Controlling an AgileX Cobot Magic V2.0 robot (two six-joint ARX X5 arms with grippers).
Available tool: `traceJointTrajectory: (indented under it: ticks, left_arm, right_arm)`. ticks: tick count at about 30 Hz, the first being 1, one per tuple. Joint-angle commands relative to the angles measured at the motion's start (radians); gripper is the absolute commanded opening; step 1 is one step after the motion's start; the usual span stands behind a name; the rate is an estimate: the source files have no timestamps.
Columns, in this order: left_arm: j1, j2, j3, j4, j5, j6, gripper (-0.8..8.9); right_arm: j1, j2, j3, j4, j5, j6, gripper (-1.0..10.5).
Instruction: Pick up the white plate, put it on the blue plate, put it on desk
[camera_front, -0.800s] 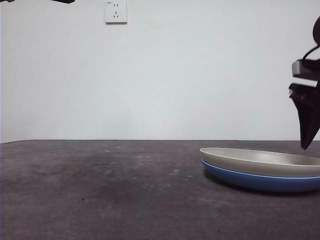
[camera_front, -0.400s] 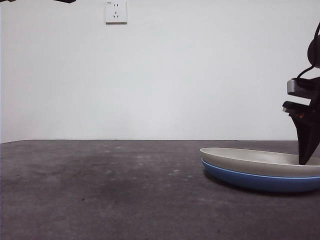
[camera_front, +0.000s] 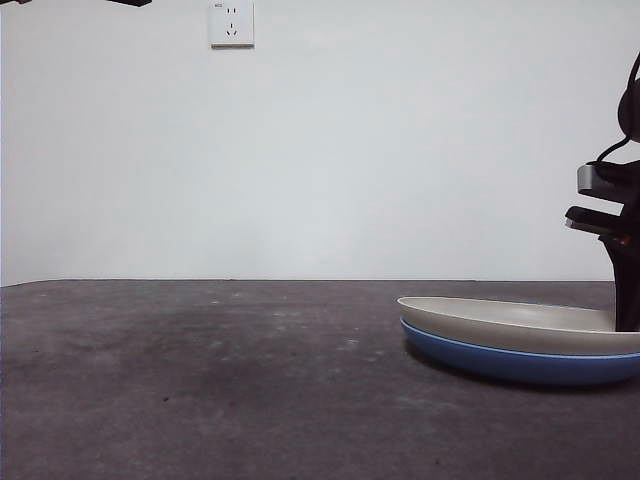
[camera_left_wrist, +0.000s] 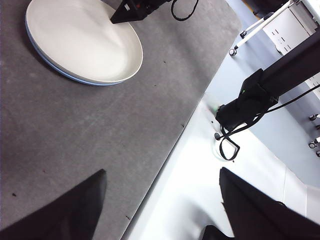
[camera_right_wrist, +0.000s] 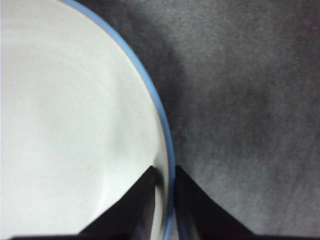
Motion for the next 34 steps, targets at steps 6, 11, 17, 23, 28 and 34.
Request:
traceJointTrajectory:
  ticks: [6,11,17,23,28,34]
  left_arm:
    - [-0.006,0.005,0.010,0.008,0.009,0.014,3.61]
    - [-0.006,0.005,0.010,0.008,0.009,0.015,3.61]
    - [-0.006,0.005,0.010,0.008,0.009,0.015,3.61]
    - [-0.006,0.005,0.010,0.008,0.009,0.014,3.61]
    - [-0.006,0.005,0.010,0.008,0.009,0.007,3.61]
    - [-0.006,0.005,0.010,0.012,0.009,0.003,3.61]
  right_arm:
    - [-0.025,0.008,0.006,0.006,0.010,0.010,0.1]
    - [-0.026,-0.052,0.008,0.016,-0.035,0.024,0.1]
    - [-0.026,-0.159,0.020,0.006,-0.093,0.058,0.1]
    - [0.008,-0.224,0.022,0.002,-0.116,0.092,0.1]
    - [0.080,-0.221,0.022,0.029,-0.116,0.134,0.1]
    - [0.197,-0.206,0.023,0.145,-0.108,0.224,0.1]
